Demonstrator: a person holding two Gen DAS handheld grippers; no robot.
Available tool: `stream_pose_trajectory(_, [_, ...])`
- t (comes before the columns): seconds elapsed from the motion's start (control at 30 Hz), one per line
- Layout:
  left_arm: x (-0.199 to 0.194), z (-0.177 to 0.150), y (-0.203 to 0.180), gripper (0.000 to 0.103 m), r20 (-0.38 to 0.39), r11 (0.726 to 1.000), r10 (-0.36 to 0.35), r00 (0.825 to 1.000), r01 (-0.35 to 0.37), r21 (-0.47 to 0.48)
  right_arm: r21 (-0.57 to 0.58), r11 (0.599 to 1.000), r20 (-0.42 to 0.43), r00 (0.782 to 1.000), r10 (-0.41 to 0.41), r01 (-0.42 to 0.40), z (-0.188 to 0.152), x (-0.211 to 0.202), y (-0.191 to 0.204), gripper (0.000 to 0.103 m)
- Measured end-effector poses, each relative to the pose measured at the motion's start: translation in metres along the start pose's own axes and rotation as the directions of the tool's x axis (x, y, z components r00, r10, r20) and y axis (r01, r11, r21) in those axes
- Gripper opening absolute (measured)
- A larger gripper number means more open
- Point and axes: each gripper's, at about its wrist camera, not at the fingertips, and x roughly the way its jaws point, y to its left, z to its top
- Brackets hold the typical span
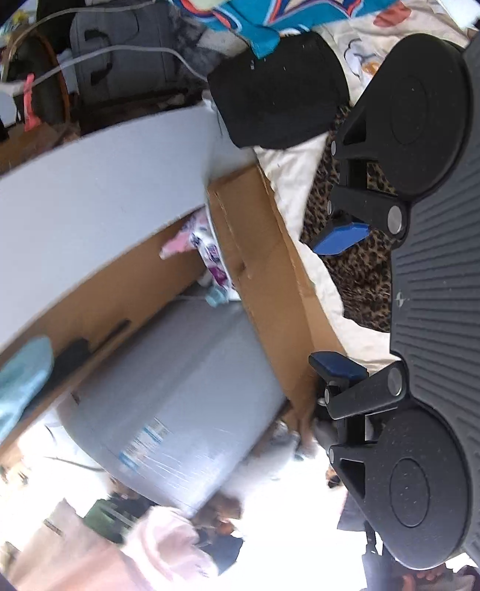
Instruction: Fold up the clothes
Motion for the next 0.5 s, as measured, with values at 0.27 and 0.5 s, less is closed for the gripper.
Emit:
stream_pose_trajectory(0.27, [0.028, -0.03, 0.036, 0.069, 0.0, 1.0, -0.009, 1.0, 0.009, 0.001, -0.092, 0.995, -0.064, 0.998, 0.023, -0.029, -0.059, 0.043, 0.022, 0.065])
stream_pose_trajectory(0.5, [0.066, -0.051, 0.051, 0.069, -0.044, 1.0, -0.007, 0.999, 0.009, 0.026, -0.082, 0.996, -0.119, 0.993, 0.012, -0.021, -0.095, 0.08, 0.026, 0.065])
